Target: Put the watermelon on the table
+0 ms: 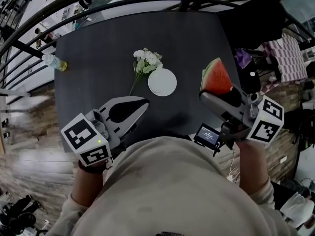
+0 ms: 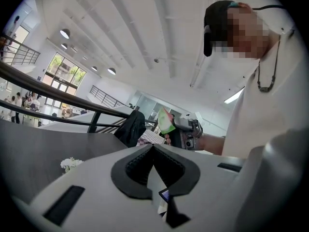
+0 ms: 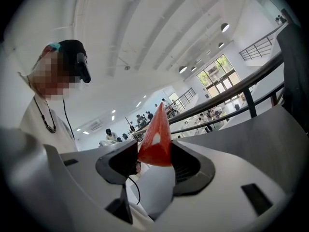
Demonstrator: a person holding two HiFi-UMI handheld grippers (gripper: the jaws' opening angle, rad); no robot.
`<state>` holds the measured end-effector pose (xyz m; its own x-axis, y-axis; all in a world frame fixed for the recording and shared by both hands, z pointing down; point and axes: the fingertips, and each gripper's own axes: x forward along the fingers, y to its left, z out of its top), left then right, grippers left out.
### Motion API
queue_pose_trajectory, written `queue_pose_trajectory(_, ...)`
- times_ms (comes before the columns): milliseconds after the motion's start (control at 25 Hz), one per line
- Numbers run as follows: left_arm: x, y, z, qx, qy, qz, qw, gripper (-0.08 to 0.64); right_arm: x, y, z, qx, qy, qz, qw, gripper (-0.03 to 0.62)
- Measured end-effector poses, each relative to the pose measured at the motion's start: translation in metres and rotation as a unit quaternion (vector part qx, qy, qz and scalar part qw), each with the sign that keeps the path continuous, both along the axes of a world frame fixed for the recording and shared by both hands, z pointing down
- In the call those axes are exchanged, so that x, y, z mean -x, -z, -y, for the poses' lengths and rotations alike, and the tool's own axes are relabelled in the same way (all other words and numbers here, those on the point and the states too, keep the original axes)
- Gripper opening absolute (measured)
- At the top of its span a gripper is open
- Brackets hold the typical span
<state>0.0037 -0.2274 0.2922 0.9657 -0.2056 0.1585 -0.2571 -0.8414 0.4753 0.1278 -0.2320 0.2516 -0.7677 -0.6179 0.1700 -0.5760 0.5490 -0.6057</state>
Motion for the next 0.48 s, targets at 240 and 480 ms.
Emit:
queue_pose_trajectory(240,0.000,-0.013,0.000,0.019,0.003,0.009,0.9998,0.008,0.001,-0.024,0.012,0.025,0.014,-0.015,0.999,0.229)
queue_pose_trajectory(480,0.001,-0.018,-0.007,0.039,0.021,-0.010,0.9990,0.008,0.001,-0.034,0.016,0.034,0.027,-0.020,0.999,0.229)
